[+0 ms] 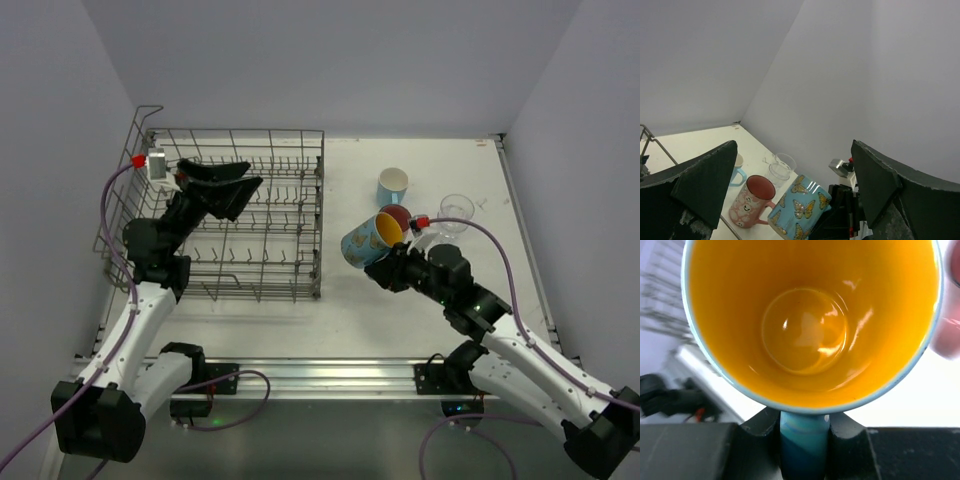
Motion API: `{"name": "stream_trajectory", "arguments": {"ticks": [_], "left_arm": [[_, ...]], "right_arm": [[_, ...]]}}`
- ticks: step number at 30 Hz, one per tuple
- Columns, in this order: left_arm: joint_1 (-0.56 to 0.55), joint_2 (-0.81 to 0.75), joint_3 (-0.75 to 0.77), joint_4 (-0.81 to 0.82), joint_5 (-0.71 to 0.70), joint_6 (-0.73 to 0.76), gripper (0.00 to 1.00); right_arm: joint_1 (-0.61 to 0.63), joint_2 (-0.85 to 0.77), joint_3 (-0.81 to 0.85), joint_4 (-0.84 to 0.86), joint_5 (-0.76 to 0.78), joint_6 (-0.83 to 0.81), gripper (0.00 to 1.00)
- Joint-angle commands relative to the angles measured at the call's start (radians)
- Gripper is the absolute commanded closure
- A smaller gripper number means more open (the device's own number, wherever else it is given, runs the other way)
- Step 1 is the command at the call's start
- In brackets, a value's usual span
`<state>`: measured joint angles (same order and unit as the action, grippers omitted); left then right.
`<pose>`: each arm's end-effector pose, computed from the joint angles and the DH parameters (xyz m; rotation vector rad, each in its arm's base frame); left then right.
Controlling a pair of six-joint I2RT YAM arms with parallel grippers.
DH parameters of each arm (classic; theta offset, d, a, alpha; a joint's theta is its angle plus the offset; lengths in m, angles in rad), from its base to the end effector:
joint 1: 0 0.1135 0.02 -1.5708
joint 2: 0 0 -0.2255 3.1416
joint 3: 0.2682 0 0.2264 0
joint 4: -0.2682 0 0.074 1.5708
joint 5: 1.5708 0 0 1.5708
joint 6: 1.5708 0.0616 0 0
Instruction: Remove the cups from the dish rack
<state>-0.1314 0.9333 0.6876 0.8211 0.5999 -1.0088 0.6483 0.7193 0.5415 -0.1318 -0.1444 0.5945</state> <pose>0.2104 -0.0629 0.3677 0.0946 1.1979 -1.3092 0.1576 0.1305 0.2414 -0.1591 1.9934 0.9662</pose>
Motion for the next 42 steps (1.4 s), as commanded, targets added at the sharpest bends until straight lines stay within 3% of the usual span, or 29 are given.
{"name": "stream_trajectory", "arguments": {"ticks": [1,10,17,22,42], "left_arm": [[0.007,0.004,-0.017,0.027,0.018,0.007,0.00],[0.007,0.010,-0.051,0.047,0.026,0.007,0.00],[0.007,0.022,-0.068,0.056,0.040,0.006,0.00],[0.007,0.025,-0.082,0.064,0.038,0.004,0.00],[0.007,0.019,-0.095,0.078,0.046,0.004,0.00]], "right_arm": [[0.049,-0.029,0.028,-0.015,0.248,0.001,1.00],[0.329,0.086,0.055,-0.181,0.759,0.139,1.00],[0.458,0.199,0.098,-0.339,0.959,0.296,1.00],[0.461,0.232,0.098,-0.411,1.019,0.398,1.00],[0.458,0.402,0.092,-0.336,1.048,0.421,1.00]]}}
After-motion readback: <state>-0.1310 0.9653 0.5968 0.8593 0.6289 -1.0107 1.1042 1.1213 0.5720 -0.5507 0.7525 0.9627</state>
